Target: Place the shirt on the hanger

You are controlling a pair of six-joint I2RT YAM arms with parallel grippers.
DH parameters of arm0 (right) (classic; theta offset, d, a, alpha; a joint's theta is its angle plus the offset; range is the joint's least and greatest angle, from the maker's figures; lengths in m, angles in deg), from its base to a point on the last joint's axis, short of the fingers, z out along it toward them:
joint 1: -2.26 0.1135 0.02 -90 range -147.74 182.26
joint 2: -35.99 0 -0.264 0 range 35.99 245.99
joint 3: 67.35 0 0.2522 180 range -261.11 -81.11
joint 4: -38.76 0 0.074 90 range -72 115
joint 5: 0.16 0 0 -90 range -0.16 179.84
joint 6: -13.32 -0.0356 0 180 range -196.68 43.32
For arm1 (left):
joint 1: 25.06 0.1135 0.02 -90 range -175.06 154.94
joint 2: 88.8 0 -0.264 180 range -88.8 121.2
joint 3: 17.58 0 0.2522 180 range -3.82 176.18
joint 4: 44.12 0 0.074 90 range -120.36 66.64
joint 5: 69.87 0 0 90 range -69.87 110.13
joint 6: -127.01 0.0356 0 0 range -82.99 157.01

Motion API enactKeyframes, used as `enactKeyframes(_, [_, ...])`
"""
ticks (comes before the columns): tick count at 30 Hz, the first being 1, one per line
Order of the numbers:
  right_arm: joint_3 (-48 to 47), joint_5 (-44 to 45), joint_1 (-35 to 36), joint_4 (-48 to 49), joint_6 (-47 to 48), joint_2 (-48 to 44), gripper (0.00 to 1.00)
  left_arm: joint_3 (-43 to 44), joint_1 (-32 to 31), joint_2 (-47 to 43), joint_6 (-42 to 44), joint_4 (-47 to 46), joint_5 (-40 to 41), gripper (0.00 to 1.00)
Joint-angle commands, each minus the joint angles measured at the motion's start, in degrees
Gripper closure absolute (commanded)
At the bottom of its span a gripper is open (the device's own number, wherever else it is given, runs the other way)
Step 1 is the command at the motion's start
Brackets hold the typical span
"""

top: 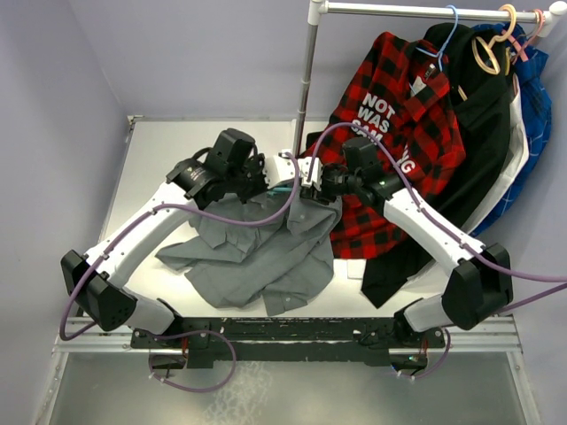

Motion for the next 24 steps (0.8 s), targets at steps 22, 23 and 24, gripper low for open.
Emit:
enactKeyframes(22, [2.29, -3.04, 1.86, 4.86, -3.73, 2.46, 0.94, 3.82, 0.0, -2.22, -1.28, -2.36, -0.58, 1.0])
enactKeyframes(23, [2.95, -3.19, 2.08, 5.32, -4.32, 1.61, 1.0, 4.16, -0.05, -2.23, -1.4, -2.03, -0.81, 1.0])
enactKeyframes(24, [4.4, -2.75, 2.54, 6.89, -6.02, 0.34, 1.0, 4.42, -0.06, -2.34, -1.54, -1.59, -1.06, 1.0])
